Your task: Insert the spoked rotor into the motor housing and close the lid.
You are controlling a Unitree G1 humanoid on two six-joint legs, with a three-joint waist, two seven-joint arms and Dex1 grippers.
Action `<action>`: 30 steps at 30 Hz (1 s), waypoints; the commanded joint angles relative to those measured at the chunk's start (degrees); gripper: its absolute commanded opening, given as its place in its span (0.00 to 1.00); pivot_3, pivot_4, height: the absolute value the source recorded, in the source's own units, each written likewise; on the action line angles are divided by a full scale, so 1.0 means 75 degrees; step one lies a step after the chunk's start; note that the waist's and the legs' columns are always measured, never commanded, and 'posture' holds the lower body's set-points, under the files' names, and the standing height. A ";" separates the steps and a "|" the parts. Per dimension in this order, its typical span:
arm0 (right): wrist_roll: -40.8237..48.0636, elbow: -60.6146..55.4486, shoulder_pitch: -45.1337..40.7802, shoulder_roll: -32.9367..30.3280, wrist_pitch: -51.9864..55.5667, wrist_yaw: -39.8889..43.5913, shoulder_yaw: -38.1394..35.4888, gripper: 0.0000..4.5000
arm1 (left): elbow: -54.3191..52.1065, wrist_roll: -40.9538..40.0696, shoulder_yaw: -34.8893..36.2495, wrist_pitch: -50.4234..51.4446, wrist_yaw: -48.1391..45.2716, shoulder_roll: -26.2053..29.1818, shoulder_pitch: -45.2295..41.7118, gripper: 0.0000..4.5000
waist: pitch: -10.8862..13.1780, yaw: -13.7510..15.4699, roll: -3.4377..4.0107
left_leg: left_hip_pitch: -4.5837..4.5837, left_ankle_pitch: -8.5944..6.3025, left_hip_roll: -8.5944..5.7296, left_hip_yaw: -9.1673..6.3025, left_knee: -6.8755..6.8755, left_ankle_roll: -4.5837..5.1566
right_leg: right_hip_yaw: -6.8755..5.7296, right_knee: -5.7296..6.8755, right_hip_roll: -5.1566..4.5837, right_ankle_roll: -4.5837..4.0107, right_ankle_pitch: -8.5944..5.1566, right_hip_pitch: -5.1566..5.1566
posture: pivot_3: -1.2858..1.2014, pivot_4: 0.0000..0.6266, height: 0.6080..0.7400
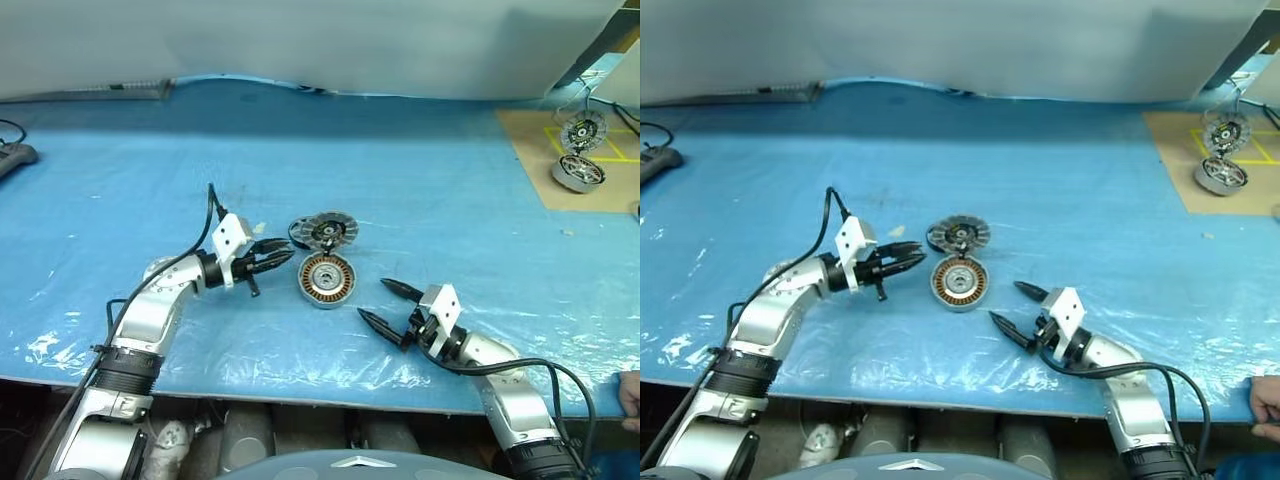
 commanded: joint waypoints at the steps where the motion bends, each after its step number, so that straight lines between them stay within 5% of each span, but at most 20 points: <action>1: 0.0165 -0.0056 -0.0058 0.0000 -0.0228 0.0162 0.0023 0.90 | -0.0245 -0.0088 -0.0312 0.0007 -0.0422 0.0043 -0.0203 0.15 | 0.0000 -0.0002 0.0000 | 0.0000 0.0000 0.0000 0.0000 0.0000 0.0000 | 0.0000 0.0001 0.0000 0.0000 0.0000 0.0000 | 0.52 0.24 1.00; 25: 0.0011 -0.0237 0.0021 0.0050 -0.0135 -0.0078 0.0047 0.90 | 0.1825 0.1145 -0.1481 -0.0915 -0.0651 -0.0912 -0.1341 0.15 | 0.0000 0.0001 0.0000 | -0.0001 0.0009 -0.0001 -0.0002 0.0020 0.0016 | -0.0003 0.0011 -0.0002 0.0001 0.0003 0.0007 | 0.52 0.24 1.00; 30: -0.0009 -0.0206 -0.0015 0.0055 -0.0150 -0.0109 0.0067 0.90 | 0.1889 0.1213 -0.1424 -0.1004 -0.0615 -0.0942 -0.1364 0.52 | 0.0000 0.0000 0.0000 | -0.0002 0.0009 0.0000 -0.0003 0.0021 0.0017 | -0.0004 0.0011 -0.0002 0.0000 0.0003 0.0007 | 0.52 0.24 1.00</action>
